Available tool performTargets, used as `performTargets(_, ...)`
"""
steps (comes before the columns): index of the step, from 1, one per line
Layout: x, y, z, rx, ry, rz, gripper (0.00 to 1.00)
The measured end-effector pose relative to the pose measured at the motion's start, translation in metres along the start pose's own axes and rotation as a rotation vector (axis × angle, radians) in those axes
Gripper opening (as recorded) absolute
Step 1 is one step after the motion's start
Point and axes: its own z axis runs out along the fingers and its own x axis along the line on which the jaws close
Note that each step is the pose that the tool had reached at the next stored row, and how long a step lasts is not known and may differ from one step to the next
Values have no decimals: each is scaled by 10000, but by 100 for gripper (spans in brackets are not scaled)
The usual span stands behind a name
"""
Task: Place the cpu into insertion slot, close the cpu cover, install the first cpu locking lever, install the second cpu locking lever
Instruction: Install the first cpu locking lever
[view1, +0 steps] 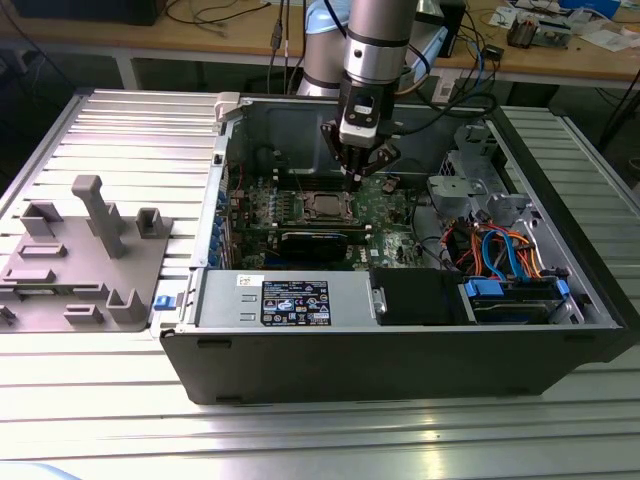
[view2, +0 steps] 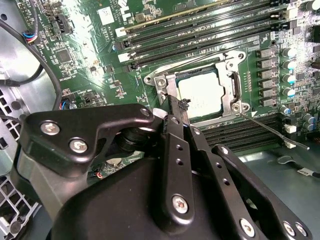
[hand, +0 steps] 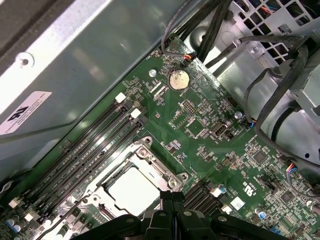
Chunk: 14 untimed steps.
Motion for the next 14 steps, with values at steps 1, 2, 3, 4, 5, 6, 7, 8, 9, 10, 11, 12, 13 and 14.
performTargets(1,0,0,0,-1,-1,-10,11)
performTargets(2,0,0,0,-1,-2,-20,11)
performTargets(3,0,0,0,-2,-3,-28,11)
performTargets(4,0,0,0,-3,-5,-44,11)
performTargets(5,0,0,0,-3,-5,-51,11)
performTargets(6,0,0,0,-3,-6,-58,11)
performTargets(7,0,0,0,-4,-6,-65,11)
performTargets(8,0,0,0,-5,-7,-72,11)
performTargets(9,0,0,0,-5,-8,-83,11)
performTargets(10,0,0,0,-5,-9,-88,11)
performTargets(11,0,0,0,-6,-9,-93,11)
performTargets(12,0,0,0,-6,-10,-98,11)
performTargets(13,0,0,0,-7,-10,-103,11)
performTargets(14,0,0,0,-7,-11,-110,11)
